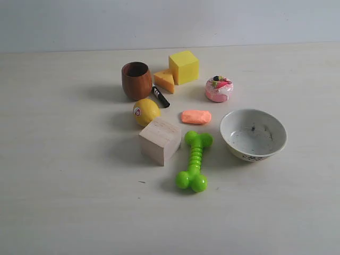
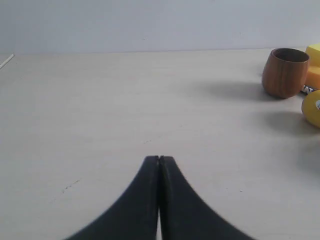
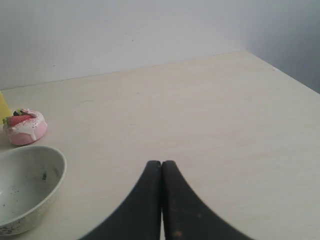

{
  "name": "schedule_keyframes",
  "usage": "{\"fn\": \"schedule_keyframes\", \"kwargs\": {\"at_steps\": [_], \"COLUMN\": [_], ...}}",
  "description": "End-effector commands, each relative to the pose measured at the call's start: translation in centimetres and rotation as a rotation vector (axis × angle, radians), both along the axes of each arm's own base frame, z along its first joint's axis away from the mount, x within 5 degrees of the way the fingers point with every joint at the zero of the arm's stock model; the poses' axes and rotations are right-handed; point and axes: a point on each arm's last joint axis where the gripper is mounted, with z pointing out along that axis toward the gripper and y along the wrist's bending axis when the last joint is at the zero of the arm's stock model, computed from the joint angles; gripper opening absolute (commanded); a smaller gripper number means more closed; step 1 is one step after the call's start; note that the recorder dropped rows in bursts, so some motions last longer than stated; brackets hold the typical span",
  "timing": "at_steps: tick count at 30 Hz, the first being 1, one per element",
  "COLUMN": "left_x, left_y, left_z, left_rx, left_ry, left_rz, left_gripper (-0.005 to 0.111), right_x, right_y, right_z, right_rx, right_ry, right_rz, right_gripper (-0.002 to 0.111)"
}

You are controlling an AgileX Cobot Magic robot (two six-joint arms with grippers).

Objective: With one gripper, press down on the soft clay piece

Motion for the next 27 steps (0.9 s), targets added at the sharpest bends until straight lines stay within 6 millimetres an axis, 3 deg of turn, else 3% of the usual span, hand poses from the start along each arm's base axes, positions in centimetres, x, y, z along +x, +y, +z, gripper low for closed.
{"fn": "schedule_keyframes", "kwargs": {"at_steps": [1, 12, 22, 27], "left_x": [0.0, 0.0, 0.3, 0.3], "left_y": [0.0, 0.0, -0.1, -0.1], "left_z": [0.1, 0.2, 2.4, 2.5], "left_rx": [-0.005, -0.006, -0.026, -0.027], "left_ry": [-0.013, -0.027, -0.265, -0.285], "left_rz": [-0.004, -0.004, -0.007, -0.008], "left_gripper": [0.0, 0.0, 0.0, 0.0], "right_x": [0.0, 0.0, 0.0, 0.0], "right_y": [0.0, 0.0, 0.0, 0.0], "right_z": [-0.1, -0.1, -0.1, -0.1], "right_rx": [-0.001, -0.001, -0.001, -0.001], "right_ry": [-0.005, -0.005, -0.005, -0.005], "right_rz": [0.001, 0.001, 0.001, 0.001], "right_gripper": [0.0, 0.0, 0.0, 0.0]}}
